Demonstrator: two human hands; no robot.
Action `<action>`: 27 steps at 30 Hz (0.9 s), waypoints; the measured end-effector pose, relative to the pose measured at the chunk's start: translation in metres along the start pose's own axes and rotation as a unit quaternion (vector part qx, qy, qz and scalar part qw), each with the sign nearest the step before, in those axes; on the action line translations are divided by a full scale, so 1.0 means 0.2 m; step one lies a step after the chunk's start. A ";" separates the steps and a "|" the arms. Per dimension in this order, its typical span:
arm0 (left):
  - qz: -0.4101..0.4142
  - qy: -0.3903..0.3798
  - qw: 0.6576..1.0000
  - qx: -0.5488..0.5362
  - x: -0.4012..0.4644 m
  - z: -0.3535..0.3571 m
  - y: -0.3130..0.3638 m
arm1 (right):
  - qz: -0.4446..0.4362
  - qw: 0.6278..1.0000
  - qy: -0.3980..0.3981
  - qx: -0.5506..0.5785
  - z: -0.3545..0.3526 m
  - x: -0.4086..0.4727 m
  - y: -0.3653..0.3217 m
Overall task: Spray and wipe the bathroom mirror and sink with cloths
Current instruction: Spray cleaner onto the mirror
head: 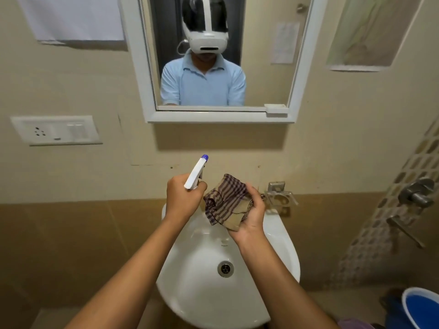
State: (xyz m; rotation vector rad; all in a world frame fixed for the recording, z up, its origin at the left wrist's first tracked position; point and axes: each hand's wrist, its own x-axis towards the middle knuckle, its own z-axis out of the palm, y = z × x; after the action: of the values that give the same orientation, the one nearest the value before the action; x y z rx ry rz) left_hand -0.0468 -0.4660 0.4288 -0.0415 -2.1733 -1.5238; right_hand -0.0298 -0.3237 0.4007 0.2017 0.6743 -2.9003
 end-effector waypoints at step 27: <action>0.144 0.077 0.986 -0.024 0.14 -0.06 0.98 | -0.087 0.972 -0.179 -0.128 0.92 0.05 -0.81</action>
State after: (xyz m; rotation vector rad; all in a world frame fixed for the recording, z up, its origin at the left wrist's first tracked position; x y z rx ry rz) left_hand -0.0091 -0.4087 0.6155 -0.2355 -1.9152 -1.3681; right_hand -0.0870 -0.2638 0.6311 -0.4218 1.0249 -2.8522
